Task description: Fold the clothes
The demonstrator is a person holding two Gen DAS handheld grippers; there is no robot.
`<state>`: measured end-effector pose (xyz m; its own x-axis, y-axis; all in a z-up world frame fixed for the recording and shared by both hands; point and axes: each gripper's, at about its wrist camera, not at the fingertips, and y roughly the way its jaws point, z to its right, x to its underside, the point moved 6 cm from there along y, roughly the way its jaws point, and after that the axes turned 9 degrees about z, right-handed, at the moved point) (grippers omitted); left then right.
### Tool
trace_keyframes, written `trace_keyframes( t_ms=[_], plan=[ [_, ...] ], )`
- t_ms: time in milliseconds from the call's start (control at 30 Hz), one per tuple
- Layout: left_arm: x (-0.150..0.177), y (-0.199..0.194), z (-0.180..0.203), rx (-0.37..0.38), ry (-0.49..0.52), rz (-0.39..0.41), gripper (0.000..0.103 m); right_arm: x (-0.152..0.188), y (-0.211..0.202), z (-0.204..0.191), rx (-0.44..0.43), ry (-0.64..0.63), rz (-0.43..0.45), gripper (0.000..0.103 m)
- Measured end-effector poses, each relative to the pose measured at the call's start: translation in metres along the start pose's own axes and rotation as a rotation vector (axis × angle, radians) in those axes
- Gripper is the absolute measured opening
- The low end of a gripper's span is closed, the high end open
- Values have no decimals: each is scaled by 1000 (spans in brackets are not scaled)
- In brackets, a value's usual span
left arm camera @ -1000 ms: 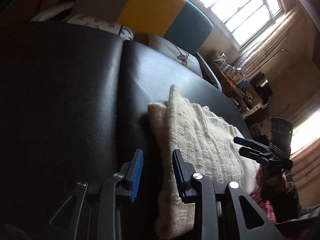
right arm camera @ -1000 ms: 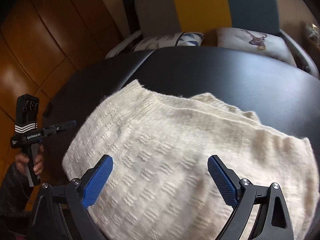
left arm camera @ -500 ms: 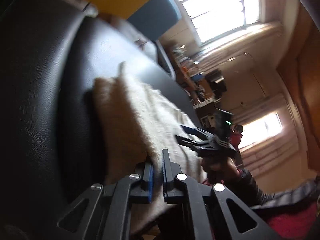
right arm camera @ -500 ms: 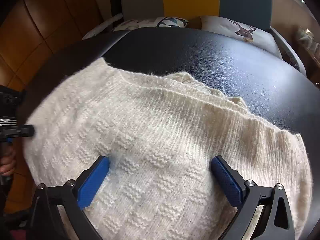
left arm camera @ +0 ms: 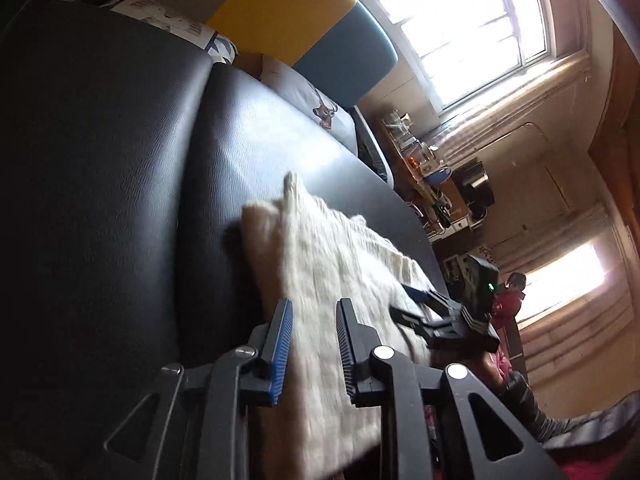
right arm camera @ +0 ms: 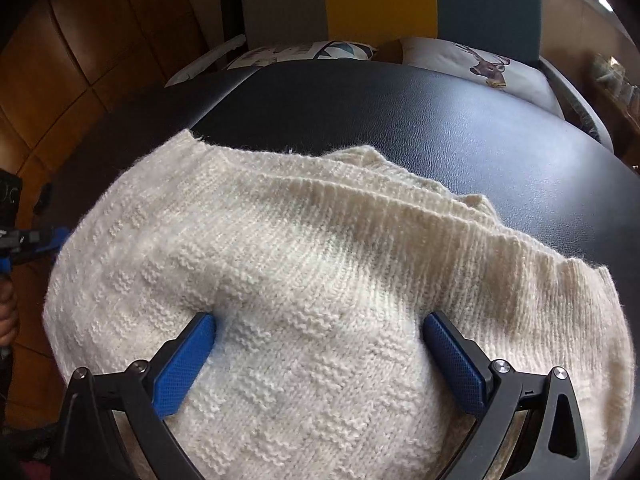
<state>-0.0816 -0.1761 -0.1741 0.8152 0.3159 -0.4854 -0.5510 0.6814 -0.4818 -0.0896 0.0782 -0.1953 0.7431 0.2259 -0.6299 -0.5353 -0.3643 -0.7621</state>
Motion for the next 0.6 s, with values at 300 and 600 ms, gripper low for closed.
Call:
trace_keyframes(
  t_ms=[300, 600],
  plan=[
    [-41, 78, -7, 20, 53, -144, 21, -3, -16, 15, -35, 8, -24, 103],
    [-61, 69, -28, -331, 206, -101, 5, -3, -25, 49, 73, 29, 3, 103]
  ],
)
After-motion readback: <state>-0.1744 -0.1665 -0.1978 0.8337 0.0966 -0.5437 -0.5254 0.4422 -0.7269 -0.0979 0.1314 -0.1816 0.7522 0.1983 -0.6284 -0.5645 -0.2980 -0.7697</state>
